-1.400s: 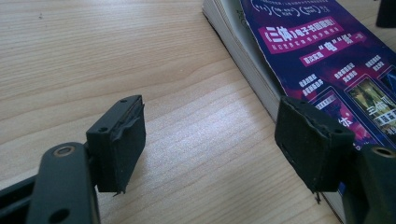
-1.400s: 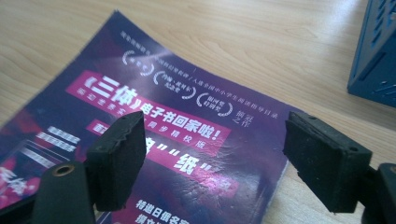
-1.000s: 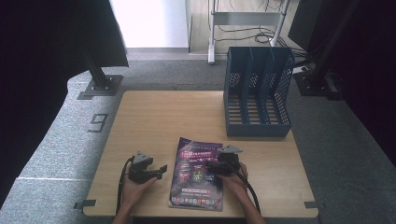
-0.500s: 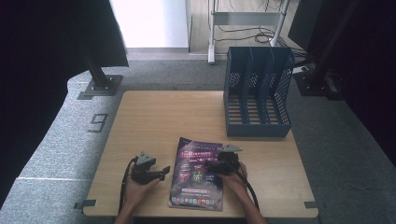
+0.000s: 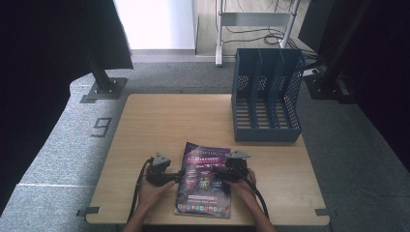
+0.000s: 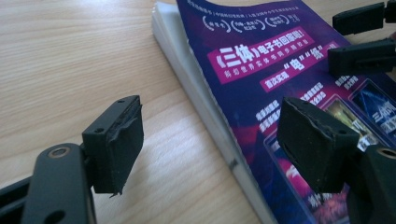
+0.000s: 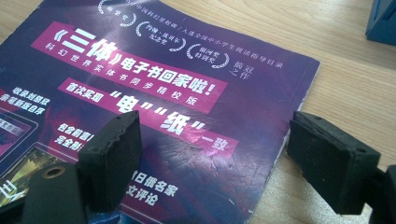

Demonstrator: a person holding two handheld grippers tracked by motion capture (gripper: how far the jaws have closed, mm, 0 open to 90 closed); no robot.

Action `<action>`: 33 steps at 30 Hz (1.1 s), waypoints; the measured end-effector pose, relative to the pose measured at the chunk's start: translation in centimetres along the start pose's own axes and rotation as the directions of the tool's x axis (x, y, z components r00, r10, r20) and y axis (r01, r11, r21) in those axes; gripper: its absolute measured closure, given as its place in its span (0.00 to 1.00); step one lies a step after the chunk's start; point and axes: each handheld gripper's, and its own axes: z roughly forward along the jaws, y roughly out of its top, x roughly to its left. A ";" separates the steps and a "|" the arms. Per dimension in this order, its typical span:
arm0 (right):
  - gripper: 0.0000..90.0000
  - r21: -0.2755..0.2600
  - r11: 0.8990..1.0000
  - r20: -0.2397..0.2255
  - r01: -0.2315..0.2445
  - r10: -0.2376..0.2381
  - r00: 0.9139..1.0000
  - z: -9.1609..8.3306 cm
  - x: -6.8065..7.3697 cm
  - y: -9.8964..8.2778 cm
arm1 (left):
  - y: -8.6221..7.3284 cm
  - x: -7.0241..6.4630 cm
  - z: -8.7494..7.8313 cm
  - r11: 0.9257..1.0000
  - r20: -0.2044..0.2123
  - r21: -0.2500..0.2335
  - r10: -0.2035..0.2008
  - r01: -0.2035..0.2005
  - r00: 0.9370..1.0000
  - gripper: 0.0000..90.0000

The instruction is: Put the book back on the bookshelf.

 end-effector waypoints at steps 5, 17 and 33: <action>0.19 -0.007 1.000 0.005 0.000 0.000 1.000 0.0 0.1 -0.1 | 0.4 -0.6 0.9 1.000 -0.003 0.016 0.013 -0.013 1.000 0.25; 0.20 -0.006 1.000 0.006 0.000 0.000 1.000 0.0 0.1 -0.1 | 0.8 -1.3 2.8 0.998 -0.027 0.059 0.021 -0.020 0.999 0.24; 0.20 -0.006 1.000 0.007 0.001 -0.001 1.000 0.0 0.1 -0.1 | 1.2 -2.0 4.0 0.996 -0.021 0.082 0.025 -0.023 0.999 0.24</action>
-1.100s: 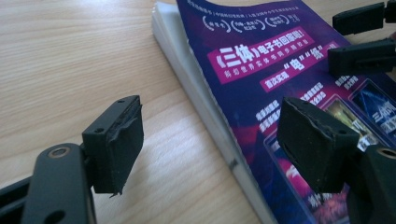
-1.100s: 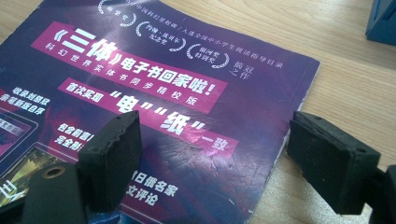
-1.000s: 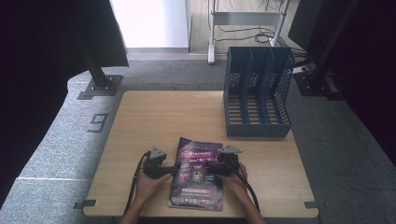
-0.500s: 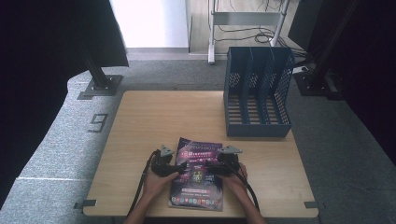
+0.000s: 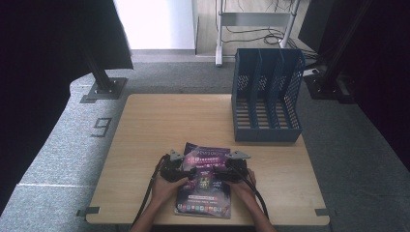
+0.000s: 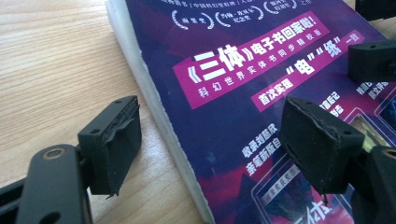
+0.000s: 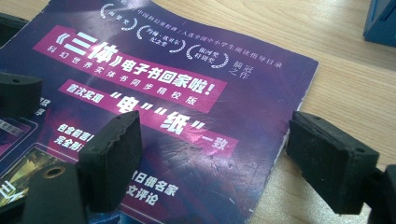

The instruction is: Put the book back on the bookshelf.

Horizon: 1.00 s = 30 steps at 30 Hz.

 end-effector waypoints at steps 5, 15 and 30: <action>0.20 -0.001 1.000 0.001 -0.001 0.001 1.000 0.0 0.0 0.0 | 0.2 0.0 0.2 1.000 0.012 0.002 -0.012 0.012 1.000 0.23; 0.20 -0.002 1.000 0.004 0.000 0.000 1.000 0.0 0.0 0.0 | 0.3 -0.1 0.4 0.998 0.014 -0.007 -0.062 0.062 0.998 0.22; 0.20 -0.002 1.000 0.005 0.000 0.000 1.000 0.0 0.1 0.0 | 0.1 0.5 0.0 0.990 0.053 -0.034 -0.136 0.138 0.989 0.29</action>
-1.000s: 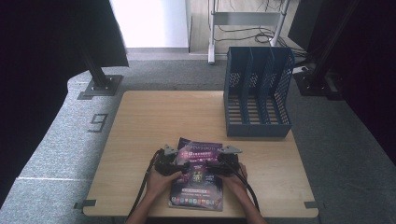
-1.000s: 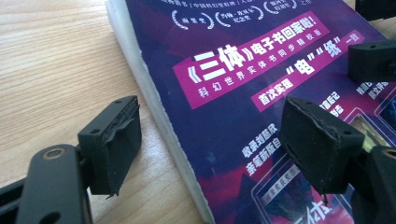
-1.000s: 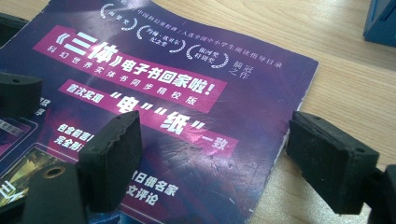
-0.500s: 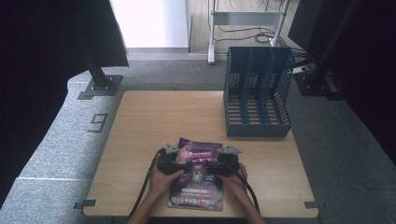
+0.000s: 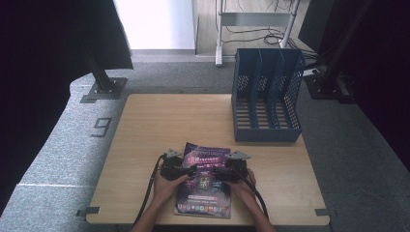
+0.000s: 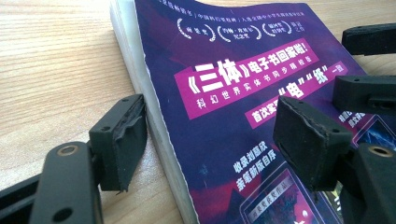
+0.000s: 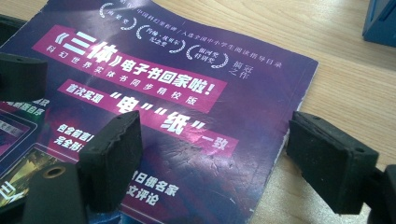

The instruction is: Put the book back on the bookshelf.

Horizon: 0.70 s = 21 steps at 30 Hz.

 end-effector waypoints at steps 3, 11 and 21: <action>0.20 0.000 1.000 0.001 0.000 0.000 1.000 0.0 0.0 0.0 | 0.0 0.0 -0.1 1.000 0.001 0.004 0.003 -0.003 1.000 0.30; 0.20 -0.002 1.000 0.006 -0.004 0.004 1.000 0.0 0.1 0.0 | 0.0 0.0 -0.3 1.000 0.016 0.004 -0.003 0.003 1.000 0.30; 0.20 -0.003 1.000 0.012 -0.009 0.009 1.000 0.0 0.2 0.0 | 0.0 -0.2 -0.4 1.000 0.000 0.000 0.011 -0.011 1.000 0.32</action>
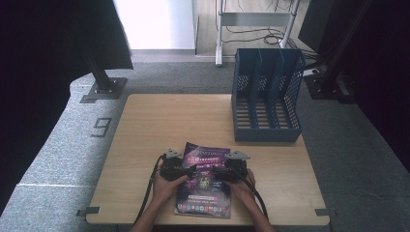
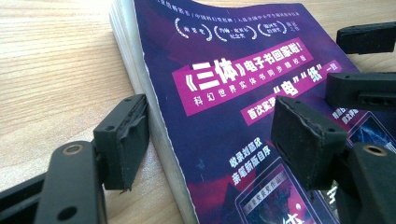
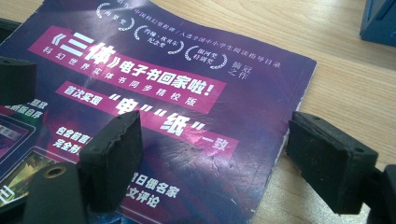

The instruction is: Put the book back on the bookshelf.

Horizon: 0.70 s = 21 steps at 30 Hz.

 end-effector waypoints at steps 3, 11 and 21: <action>0.20 0.000 1.000 0.000 0.000 0.000 1.000 0.0 0.0 0.0 | 0.0 -0.1 0.0 1.000 -0.005 0.004 0.014 -0.014 1.000 0.32; 0.20 0.000 1.000 0.000 0.000 0.000 1.000 0.0 0.0 0.0 | 0.2 -0.3 -0.4 1.000 0.005 -0.010 0.028 -0.028 1.000 0.32; 0.20 0.000 1.000 0.000 0.000 0.000 1.000 0.0 0.0 0.0 | 0.4 -0.2 -0.5 1.000 0.026 -0.008 0.028 -0.028 0.999 0.31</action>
